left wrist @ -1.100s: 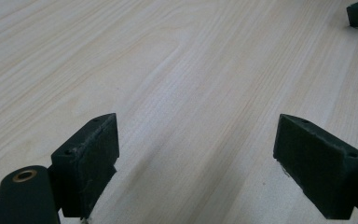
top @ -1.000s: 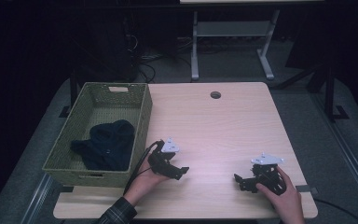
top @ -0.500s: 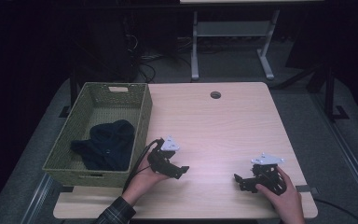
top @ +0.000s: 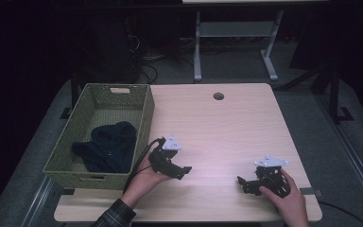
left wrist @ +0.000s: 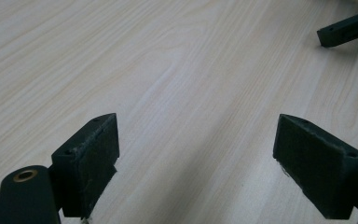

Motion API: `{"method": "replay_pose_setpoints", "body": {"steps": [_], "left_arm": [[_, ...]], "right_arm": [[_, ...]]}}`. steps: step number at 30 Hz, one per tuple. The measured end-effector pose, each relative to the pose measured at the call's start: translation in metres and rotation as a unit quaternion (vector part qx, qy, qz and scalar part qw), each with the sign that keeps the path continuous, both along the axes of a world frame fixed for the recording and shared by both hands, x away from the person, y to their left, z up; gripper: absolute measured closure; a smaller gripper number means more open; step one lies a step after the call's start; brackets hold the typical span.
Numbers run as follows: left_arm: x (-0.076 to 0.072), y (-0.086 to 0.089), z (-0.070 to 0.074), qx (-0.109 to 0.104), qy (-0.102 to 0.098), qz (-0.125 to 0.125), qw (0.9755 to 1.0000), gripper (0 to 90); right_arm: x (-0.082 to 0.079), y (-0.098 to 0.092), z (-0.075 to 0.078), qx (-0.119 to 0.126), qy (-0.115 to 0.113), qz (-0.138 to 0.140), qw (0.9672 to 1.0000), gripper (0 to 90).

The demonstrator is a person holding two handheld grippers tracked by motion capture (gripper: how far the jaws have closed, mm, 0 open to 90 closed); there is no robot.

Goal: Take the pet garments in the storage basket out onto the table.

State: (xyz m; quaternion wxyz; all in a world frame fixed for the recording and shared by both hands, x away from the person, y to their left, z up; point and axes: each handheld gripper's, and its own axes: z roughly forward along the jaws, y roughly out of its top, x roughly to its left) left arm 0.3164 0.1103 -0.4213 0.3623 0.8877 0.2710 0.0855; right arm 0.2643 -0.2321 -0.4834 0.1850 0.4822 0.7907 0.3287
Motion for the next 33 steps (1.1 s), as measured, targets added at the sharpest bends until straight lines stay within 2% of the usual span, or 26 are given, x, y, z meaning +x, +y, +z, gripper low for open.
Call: {"method": "replay_pose_setpoints", "body": {"steps": [15, 20, 28, 33], "left_arm": [[0.001, 0.000, 0.017, -0.008, -0.004, -0.003, 1.0000, 14.0], [0.002, 0.001, 0.026, -0.023, -0.010, -0.003, 0.9997, 14.0], [0.005, 0.004, 0.041, -0.035, -0.020, -0.004, 0.9992, 13.9], [0.007, 0.004, 0.048, -0.046, -0.020, -0.003, 0.9987, 13.9]], "right_arm": [[0.000, 0.000, 0.000, 0.000, 0.000, -0.001, 1.0000, 0.0], [0.000, 0.000, 0.000, 0.000, 0.000, -0.001, 1.0000, 0.0], [0.000, 0.000, 0.000, 0.000, 0.000, 0.000, 1.0000, 0.0], [0.000, 0.000, 0.000, 0.000, 0.000, 0.000, 1.0000, 0.0]]}}
